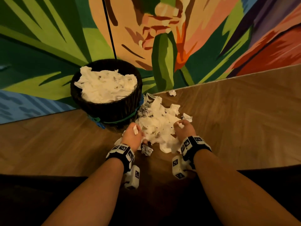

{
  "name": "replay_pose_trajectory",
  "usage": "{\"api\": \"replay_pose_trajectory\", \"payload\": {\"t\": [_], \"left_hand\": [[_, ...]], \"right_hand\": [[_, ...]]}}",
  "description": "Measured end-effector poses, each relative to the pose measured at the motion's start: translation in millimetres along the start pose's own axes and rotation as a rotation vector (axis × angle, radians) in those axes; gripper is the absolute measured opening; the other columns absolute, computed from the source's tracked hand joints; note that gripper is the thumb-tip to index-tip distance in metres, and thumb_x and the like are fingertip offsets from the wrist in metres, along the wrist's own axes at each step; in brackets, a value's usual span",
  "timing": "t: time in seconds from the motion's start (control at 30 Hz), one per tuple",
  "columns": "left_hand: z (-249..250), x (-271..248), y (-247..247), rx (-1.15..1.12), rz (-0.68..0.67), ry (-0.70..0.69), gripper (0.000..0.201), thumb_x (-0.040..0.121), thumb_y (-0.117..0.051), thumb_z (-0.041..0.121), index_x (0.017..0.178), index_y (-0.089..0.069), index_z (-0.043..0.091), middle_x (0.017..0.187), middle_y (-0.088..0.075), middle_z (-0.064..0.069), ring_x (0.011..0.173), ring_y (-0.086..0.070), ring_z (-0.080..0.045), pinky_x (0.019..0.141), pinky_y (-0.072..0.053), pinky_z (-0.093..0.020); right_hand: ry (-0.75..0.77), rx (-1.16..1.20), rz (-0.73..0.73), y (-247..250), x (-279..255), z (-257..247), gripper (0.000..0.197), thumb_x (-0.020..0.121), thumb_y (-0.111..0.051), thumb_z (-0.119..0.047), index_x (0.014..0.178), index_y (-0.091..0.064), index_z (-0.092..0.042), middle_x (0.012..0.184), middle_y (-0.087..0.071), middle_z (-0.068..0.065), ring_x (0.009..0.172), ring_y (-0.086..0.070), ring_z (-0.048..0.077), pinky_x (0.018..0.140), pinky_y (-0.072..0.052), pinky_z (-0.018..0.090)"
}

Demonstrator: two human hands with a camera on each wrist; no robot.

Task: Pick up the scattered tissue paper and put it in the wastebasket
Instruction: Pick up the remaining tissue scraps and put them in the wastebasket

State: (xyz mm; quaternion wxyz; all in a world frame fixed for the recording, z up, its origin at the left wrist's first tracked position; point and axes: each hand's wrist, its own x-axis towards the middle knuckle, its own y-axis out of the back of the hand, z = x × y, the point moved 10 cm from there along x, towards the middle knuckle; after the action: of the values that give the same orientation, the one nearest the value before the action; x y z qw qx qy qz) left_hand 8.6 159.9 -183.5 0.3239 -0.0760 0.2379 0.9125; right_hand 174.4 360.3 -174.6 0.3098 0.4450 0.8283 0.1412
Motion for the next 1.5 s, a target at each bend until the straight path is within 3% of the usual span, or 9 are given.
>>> {"api": "replay_pose_trajectory", "payload": {"t": [0.13,0.3,0.4,0.5,0.67,0.97,1.13,1.27,1.5], "left_hand": [[34,-5,9,0.142,-0.007,-0.175,0.028,0.078,-0.075,0.012,0.076,-0.052,0.028,0.075,-0.058,0.009,0.07,-0.056,-0.012,0.059,-0.04,-0.015],[102,-18,6,0.167,-0.095,-0.387,0.022,0.089,-0.063,0.003,0.081,-0.065,0.024,0.089,-0.067,0.004,0.091,-0.064,-0.017,0.086,-0.05,-0.027],[165,-27,24,-0.061,-0.057,-0.569,0.018,0.097,-0.056,0.005,0.104,-0.068,0.015,0.098,-0.072,0.0,0.097,-0.066,-0.01,0.091,-0.05,-0.025],[224,-25,57,-0.132,0.03,-0.631,0.012,0.1,-0.054,0.022,0.103,-0.065,0.024,0.082,-0.069,0.003,0.068,-0.06,-0.004,0.064,-0.05,-0.022],[282,1,127,-0.034,0.115,-0.636,0.026,0.102,-0.041,0.041,0.092,-0.056,0.023,0.078,-0.052,0.015,0.066,-0.048,0.003,0.058,-0.039,-0.021],[222,48,199,0.201,0.088,-0.47,0.017,0.099,-0.041,0.005,0.111,-0.035,0.016,0.073,-0.038,0.0,0.061,-0.045,-0.019,0.071,-0.053,-0.048],[198,52,190,0.45,0.011,-0.478,0.018,0.084,-0.076,0.016,0.097,-0.065,0.019,0.093,-0.068,0.0,0.083,-0.066,-0.016,0.084,-0.055,-0.034],[174,57,193,0.648,-0.006,-0.411,0.016,0.069,-0.09,0.026,0.079,-0.078,0.023,0.069,-0.063,0.017,0.061,-0.057,0.008,0.054,-0.039,-0.003],[131,67,184,0.876,-0.116,-0.167,0.019,0.078,-0.077,0.049,0.076,-0.08,0.03,0.075,-0.072,0.016,0.077,-0.064,-0.006,0.071,-0.054,-0.028]], "right_hand": [[0.08,-0.105,-0.009,-3,-4,-29,0.022,0.082,-0.075,-0.031,0.079,-0.054,-0.028,0.086,-0.056,-0.009,0.076,-0.058,0.011,0.062,-0.048,0.026],[0.13,0.089,-0.035,-8,-4,-69,0.025,0.093,-0.049,0.006,0.097,-0.063,-0.014,0.106,-0.066,0.006,0.102,-0.066,0.025,0.091,-0.054,0.038],[0.322,0.214,0.074,11,-11,-116,0.027,0.092,-0.048,0.008,0.082,-0.057,-0.015,0.088,-0.068,0.006,0.075,-0.066,0.002,0.069,-0.053,0.016],[0.421,0.3,0.12,21,-21,-169,0.022,0.098,-0.051,-0.01,0.084,-0.057,-0.026,0.071,-0.059,-0.001,0.05,-0.053,0.004,0.052,-0.042,0.023],[0.442,0.412,-0.074,4,-27,-258,0.026,0.091,-0.042,-0.044,0.081,-0.056,-0.024,0.074,-0.049,-0.004,0.068,-0.045,0.015,0.065,-0.035,0.03],[0.516,0.74,-0.167,-44,-25,-297,0.024,0.097,-0.045,-0.001,0.093,-0.059,-0.02,0.105,-0.061,0.008,0.104,-0.059,0.027,0.098,-0.044,0.045],[0.559,0.577,-0.156,-77,-34,-283,0.027,0.087,-0.068,-0.004,0.093,-0.056,-0.027,0.091,-0.066,0.005,0.079,-0.062,0.017,0.076,-0.054,0.037],[0.807,0.041,-0.124,-95,-52,-283,0.015,0.076,-0.079,-0.018,0.074,-0.071,-0.031,0.069,-0.065,-0.018,0.061,-0.055,-0.005,0.063,-0.044,0.015],[1.027,-0.652,-0.285,-126,-71,-264,0.039,0.09,-0.045,-0.044,0.094,-0.076,-0.021,0.099,-0.058,0.0,0.091,-0.056,0.02,0.083,-0.046,0.033]]}}
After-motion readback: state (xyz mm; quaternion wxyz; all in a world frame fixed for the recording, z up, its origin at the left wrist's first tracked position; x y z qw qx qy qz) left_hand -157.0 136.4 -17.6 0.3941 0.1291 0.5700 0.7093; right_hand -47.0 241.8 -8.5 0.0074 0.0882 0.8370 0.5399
